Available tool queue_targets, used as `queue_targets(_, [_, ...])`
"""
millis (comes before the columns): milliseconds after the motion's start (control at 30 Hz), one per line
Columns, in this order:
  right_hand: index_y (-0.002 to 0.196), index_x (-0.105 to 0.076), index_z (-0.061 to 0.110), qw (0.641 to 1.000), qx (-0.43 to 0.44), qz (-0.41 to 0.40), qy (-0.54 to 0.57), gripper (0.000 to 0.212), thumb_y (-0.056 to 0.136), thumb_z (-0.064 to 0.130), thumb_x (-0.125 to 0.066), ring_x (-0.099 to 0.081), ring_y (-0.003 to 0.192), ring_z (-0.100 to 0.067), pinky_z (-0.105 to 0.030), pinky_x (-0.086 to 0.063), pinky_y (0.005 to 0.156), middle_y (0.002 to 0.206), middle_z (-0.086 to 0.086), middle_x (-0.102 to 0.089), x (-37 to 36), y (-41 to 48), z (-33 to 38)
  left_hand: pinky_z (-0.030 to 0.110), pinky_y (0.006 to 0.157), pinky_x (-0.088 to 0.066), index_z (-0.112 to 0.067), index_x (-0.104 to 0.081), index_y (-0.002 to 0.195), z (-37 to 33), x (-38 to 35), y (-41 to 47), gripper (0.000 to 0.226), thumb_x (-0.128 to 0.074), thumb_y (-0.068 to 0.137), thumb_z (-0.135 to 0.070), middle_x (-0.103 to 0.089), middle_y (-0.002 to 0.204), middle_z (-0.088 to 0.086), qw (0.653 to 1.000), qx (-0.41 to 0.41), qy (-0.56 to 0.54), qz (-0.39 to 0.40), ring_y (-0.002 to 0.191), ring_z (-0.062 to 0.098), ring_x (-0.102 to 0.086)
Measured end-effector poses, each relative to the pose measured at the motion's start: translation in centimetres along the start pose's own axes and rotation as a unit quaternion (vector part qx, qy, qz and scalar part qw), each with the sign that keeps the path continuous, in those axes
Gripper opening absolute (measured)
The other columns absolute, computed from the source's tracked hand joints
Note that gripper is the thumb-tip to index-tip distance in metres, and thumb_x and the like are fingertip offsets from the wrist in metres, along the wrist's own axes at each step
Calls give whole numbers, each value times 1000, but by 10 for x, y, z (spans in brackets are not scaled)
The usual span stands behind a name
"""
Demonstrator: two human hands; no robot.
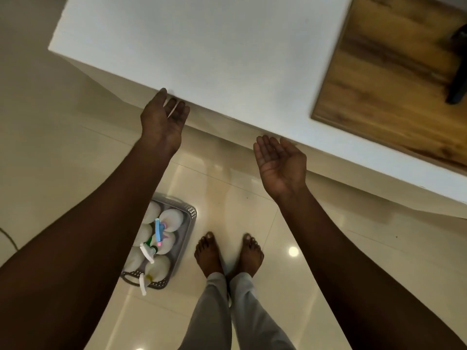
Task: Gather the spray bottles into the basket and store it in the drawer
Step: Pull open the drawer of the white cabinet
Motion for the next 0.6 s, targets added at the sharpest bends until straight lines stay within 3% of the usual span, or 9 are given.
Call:
queue_targets(100, [128, -60, 0, 999, 3, 4, -40, 33, 96, 7, -58, -66, 127, -35, -47, -53, 108, 126, -20, -67, -1, 1, 0, 41, 99, -60, -8, -62, 117, -1, 1, 1, 20, -65, 99, -17, -64, 103, 12, 1000, -6, 6, -3, 91, 26, -65])
queue_targets(200, [135, -59, -1, 996, 22, -64, -61, 37, 99, 6, -58, -65, 127, -35, -46, -55, 105, 129, -16, -65, 16, 8, 2, 40, 96, -62, -8, -62, 106, -5, 8, 7, 11, -61, 99, -17, -65, 98, 12, 999, -11, 36, -12, 89, 28, -65])
queue_targets(333, [143, -54, 5, 986, 61, -135, -74, 43, 101, 6, -58, -58, 131, -34, -48, -55, 98, 128, -10, -61, 43, 31, 14, 43, 102, -57, -13, -62, 105, -19, 18, 29, 16, -57, 100, -27, -66, 108, 8, 994, -33, 100, -14, 93, 27, -67])
queue_targets(467, [145, -54, 6, 979, 65, -161, -104, 43, 102, 9, -57, -57, 132, -32, -48, -54, 102, 147, -11, -55, 55, 48, 14, 43, 100, -55, -18, -54, 140, -39, 35, 60, 42, -53, 101, -35, -60, 137, 5, 987, -72, 141, -41, 118, 27, -63])
queue_targets(533, [145, -55, 6, 979, 66, -159, -113, 43, 103, 14, -57, -58, 131, -31, -46, -55, 100, 147, -12, -56, 56, 51, 11, 45, 102, -52, -22, -48, 145, -57, 46, 78, 46, -51, 102, -38, -54, 144, -1, 978, -114, 147, -97, 122, 25, -60])
queue_targets(600, [138, -58, 8, 981, 69, -146, -111, 36, 103, 18, -57, -58, 133, -31, -45, -56, 98, 139, -13, -59, 55, 54, 10, 44, 106, -50, -24, -43, 152, -78, 44, 80, 54, -48, 102, -43, -48, 151, -5, 973, -132, 168, -87, 126, 24, -58])
Point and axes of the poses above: each hand's wrist, its own y-axis towards the middle knuckle, its own x-axis out of the back of the hand, z = x × y, the point moved 4 cm from there along y, towards the middle knuckle
